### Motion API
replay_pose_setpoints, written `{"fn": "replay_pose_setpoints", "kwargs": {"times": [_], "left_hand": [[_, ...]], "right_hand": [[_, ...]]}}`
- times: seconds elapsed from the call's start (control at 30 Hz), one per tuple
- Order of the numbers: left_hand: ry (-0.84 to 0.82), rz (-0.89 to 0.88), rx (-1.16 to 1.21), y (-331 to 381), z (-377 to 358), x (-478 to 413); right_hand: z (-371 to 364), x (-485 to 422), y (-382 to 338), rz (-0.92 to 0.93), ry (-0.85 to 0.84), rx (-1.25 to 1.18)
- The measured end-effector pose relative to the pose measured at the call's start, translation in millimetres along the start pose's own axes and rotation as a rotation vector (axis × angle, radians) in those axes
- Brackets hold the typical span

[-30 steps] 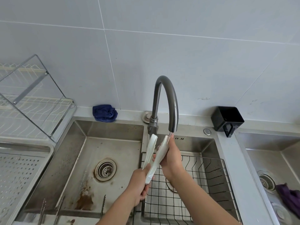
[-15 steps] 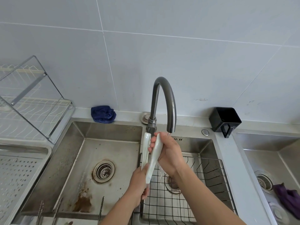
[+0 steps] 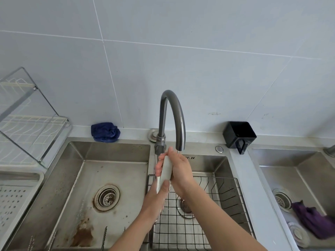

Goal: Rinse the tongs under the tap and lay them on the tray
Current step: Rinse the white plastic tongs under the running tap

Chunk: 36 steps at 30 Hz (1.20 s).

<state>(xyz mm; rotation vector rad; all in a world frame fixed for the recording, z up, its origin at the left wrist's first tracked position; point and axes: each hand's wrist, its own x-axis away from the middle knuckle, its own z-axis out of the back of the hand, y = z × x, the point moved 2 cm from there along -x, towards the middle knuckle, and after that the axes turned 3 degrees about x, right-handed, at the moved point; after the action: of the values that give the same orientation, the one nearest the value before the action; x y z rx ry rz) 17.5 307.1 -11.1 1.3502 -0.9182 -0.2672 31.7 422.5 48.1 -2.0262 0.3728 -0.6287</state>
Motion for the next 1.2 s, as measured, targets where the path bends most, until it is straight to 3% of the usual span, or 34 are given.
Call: {"fn": "replay_pose_setpoints", "kwargs": {"times": [0.07,0.23,0.37,0.5,0.57,0.67,0.77,0.83,0.97,1.03,1.13,1.2], "left_hand": [[-0.017,0.028,0.025,1,-4,1],[0.035,0.251,0.301,1,2,-7],[-0.016,0.261,0.255,6,-2,-9],[-0.026,0.204,0.276,8,-5,-11],[0.005,0.181,0.310,12,-3,-15],[0.033,0.164,0.299,14,-1,-17],[-0.079,0.246,0.375,11,-2,-16],[-0.152,0.295,0.386,12,-5,-18],[-0.214,0.341,0.354,20,-16,-23],[-0.089,0.317,0.327,22,-17,-27],[0.217,0.088,0.188,27,-16,-36],[0.246,-0.032,0.083,32,-21,-42]], "right_hand": [[1,-1,0,-0.043,0.019,0.040],[-1,10,13,-0.175,-0.286,-0.284],[-3,3,12,-0.165,-0.200,-0.222],[3,-1,10,-0.114,-0.094,-0.313],[12,5,9,-0.050,-0.084,-0.188],[27,16,1,0.083,0.012,0.373],[46,26,-2,0.187,0.305,0.790],[55,31,1,0.186,0.473,0.833],[54,28,6,-0.038,0.255,0.491],[56,27,4,-0.005,0.235,0.431],[58,28,2,0.090,0.260,0.437],[52,30,1,0.126,0.208,0.478]]}}
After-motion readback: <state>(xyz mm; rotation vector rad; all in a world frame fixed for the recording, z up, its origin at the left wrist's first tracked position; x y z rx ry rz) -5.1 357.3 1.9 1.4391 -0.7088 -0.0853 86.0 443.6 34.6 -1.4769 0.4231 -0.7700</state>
